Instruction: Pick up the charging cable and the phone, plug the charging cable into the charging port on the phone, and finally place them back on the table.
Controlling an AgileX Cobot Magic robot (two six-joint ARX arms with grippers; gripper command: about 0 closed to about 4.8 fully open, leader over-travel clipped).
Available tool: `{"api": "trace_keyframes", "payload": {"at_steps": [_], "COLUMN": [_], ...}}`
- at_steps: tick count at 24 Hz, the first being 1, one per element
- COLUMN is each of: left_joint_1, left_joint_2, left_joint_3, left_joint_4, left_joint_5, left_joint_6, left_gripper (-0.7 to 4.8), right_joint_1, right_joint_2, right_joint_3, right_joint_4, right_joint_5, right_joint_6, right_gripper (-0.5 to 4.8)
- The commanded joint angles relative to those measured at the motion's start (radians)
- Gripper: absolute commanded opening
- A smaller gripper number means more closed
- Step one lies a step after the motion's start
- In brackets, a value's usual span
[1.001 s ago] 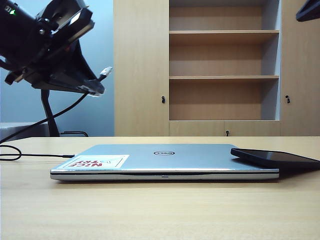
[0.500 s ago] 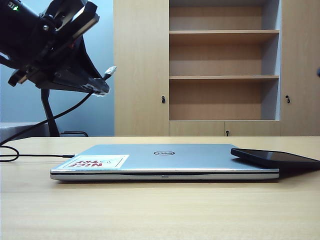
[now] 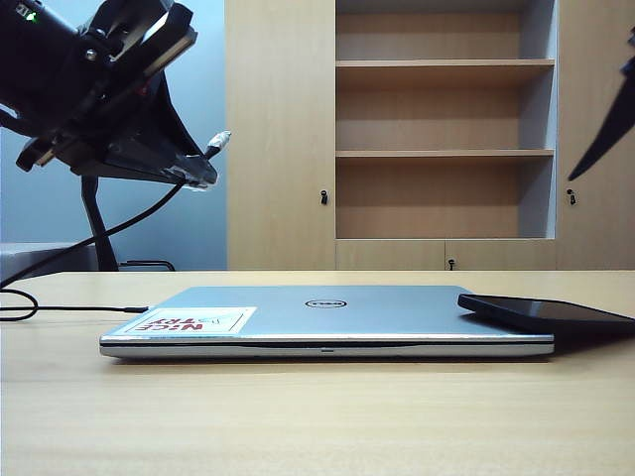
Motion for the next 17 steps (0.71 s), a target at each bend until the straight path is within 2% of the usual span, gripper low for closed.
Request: {"api": "trace_keyframes", "payload": {"at_steps": [1, 6, 9, 10, 17], "left_joint_1": [0.0, 0.0, 0.0, 0.0, 0.0], "left_joint_2": [-0.003, -0.003, -0.003, -0.003, -0.003], "left_joint_3": [0.003, 0.003, 0.003, 0.003, 0.003], "left_joint_4": [0.013, 0.014, 0.014, 0.016, 0.019], "left_joint_5": [0.003, 0.003, 0.003, 0.003, 0.003], "left_joint_6": [-0.003, -0.002, -0.002, -0.002, -0.002], "left_gripper": [-0.06, -0.06, -0.06, -0.06, -0.06], "right_joint_1": [0.0, 0.0, 0.0, 0.0, 0.0], "right_joint_2": [0.074, 0.207, 0.275, 0.29, 0.398], "right_joint_3": [0.005, 0.005, 0.005, 0.005, 0.005], "right_joint_4": [0.083, 0.152, 0.208, 0.22, 0.282], "right_joint_5": [-0.005, -0.005, -0.005, -0.005, -0.047], "right_joint_6": [0.07, 0.071, 0.071, 0.071, 0.097], "right_gripper": [4.18, 4.17, 3.39, 3.32, 3.33]}}
